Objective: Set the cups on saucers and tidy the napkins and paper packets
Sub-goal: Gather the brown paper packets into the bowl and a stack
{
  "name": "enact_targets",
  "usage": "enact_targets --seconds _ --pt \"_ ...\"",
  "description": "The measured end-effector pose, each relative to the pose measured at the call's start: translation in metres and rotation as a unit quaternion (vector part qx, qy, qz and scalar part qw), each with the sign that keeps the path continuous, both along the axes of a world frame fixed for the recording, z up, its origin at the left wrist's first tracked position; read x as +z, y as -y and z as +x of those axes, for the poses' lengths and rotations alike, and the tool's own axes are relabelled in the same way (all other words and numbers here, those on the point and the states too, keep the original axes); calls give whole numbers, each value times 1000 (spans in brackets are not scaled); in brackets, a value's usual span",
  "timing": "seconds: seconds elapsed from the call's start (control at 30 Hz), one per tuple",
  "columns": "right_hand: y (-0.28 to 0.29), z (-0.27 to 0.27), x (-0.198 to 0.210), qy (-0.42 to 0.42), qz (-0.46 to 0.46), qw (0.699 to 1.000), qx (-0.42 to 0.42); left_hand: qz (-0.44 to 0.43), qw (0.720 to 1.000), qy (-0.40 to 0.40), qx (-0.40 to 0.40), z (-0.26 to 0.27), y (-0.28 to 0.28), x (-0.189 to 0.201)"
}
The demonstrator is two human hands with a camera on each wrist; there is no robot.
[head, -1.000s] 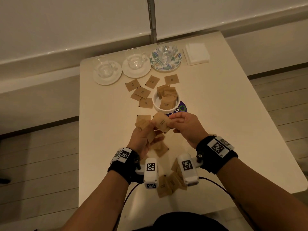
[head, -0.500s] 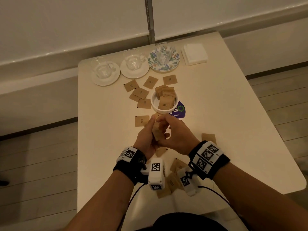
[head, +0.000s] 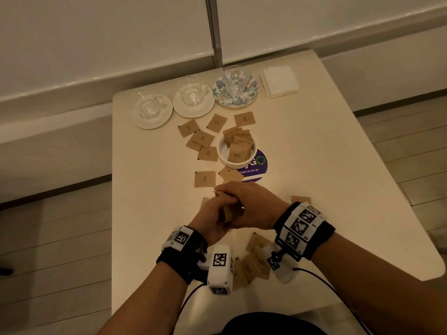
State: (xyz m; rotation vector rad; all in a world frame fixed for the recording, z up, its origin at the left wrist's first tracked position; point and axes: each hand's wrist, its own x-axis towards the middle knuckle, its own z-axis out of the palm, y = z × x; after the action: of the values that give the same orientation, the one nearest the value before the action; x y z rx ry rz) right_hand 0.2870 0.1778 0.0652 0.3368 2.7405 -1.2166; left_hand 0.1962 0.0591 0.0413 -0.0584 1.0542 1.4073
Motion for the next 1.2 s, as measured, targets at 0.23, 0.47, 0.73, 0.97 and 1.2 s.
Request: enact_targets --seconds 0.23,0.47,0.73,0.97,1.2 --pt "2 13 -1 -43 -26 998 -35 44 996 32 -69 2 -10 7" --pt "-20 53 -29 72 7 994 -79 -13 999 -12 -52 25 -21 -17" --pt "-70 122 -69 277 107 902 -313 -108 993 -34 33 21 -23 -38" --pt "-67 111 -79 210 -87 877 -424 -141 985 -80 63 32 -28 -43" --pt "-72 103 -68 158 -151 899 -379 -135 978 -129 89 38 -28 -44"
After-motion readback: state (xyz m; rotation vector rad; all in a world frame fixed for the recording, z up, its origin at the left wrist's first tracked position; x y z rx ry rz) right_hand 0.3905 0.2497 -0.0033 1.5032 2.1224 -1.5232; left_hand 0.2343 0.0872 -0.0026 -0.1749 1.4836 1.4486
